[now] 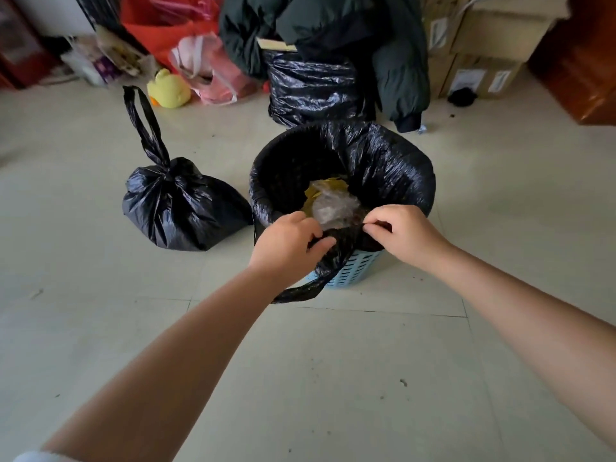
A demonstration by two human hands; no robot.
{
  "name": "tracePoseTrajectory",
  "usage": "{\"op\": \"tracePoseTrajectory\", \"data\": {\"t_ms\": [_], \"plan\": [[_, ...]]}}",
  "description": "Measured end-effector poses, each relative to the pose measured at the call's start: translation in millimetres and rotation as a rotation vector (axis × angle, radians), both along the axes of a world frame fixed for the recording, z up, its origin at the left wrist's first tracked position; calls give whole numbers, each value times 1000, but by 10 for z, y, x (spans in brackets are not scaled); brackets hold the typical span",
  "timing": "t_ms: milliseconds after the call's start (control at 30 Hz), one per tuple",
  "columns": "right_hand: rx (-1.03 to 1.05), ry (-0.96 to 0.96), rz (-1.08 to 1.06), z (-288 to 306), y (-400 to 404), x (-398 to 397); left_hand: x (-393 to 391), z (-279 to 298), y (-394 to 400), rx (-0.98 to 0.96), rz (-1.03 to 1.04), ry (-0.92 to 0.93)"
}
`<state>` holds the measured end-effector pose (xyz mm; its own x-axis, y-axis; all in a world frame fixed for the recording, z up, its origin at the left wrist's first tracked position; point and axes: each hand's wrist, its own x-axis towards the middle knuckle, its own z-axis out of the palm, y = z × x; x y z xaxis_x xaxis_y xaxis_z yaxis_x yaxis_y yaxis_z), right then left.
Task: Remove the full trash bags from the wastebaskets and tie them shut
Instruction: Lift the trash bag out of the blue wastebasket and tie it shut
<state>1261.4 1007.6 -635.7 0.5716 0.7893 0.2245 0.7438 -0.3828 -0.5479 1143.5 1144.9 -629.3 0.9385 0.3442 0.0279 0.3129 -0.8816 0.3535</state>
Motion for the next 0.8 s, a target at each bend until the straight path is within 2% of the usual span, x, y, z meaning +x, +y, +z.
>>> {"op": "tracePoseTrajectory", "data": {"t_ms": [167, 300, 467, 533, 700, 800], "plan": [[-118, 163, -65, 123, 63, 88, -42, -64, -73, 286, -83, 123], [-179, 286, -86, 160, 82, 69, -36, -21, 37, 287, -193, 164], [-170, 445, -179, 157, 150, 20, -22, 94, 268, 30, -239, 143], [-192, 475, -190, 160, 185, 24, 25, 126, 329, -8, -219, 158], [-300, 406, -46, 254, 139, 43, 181, 154, 361, -100, 46, 20], [-491, 202, 6, 271, 35, 50, 296, 140, 338, -206, 197, 30]]}}
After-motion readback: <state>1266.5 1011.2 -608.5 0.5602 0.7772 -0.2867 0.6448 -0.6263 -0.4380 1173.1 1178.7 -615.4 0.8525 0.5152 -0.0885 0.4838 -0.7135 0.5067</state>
